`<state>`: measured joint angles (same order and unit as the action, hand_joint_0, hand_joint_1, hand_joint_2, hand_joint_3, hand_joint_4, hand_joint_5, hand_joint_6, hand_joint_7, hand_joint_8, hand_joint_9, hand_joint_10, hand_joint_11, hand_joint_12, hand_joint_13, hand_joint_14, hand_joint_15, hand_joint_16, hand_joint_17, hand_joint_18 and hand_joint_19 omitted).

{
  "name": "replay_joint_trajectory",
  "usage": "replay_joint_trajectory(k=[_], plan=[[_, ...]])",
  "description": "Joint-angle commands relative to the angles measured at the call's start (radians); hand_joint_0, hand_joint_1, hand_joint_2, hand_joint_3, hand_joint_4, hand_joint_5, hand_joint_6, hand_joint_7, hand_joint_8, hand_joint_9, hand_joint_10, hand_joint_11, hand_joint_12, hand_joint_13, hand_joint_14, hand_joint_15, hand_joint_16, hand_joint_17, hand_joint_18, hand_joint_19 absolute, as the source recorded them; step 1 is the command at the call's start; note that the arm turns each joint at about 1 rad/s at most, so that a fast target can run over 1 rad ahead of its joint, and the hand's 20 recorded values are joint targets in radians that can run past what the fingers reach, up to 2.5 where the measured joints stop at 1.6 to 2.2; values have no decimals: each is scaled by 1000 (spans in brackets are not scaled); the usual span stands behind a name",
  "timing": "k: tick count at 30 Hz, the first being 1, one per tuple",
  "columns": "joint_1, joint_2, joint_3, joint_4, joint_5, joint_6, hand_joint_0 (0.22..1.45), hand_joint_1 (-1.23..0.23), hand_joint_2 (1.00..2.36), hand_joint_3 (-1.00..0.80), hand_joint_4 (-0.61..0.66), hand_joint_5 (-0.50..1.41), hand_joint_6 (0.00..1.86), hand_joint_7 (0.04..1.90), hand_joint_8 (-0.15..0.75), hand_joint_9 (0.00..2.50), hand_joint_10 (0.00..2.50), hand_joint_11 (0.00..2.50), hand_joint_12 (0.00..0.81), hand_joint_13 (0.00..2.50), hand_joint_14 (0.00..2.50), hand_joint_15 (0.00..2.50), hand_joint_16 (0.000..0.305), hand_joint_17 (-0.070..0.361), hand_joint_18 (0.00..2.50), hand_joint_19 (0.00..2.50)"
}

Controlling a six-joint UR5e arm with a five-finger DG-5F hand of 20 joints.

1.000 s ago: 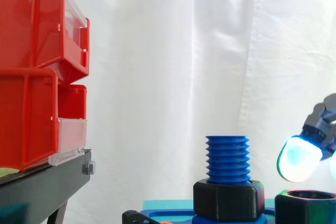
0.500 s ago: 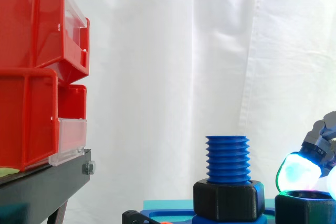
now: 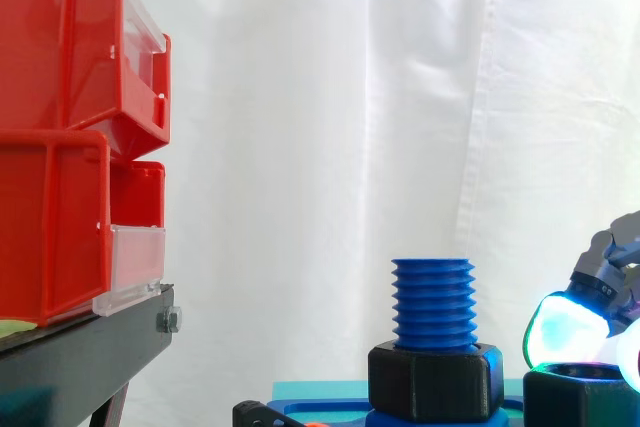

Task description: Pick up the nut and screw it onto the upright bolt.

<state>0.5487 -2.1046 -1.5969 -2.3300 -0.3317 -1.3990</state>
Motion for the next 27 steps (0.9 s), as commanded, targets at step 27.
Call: replay_joint_trajectory(k=[27], plan=[[-7, 0, 0, -28, -40, -29, 482, -802, 1000, -500, 333, -223, 503, 1086, 298, 259, 0, 0, 395, 349, 0, 0, 52, 117, 285, 0]])
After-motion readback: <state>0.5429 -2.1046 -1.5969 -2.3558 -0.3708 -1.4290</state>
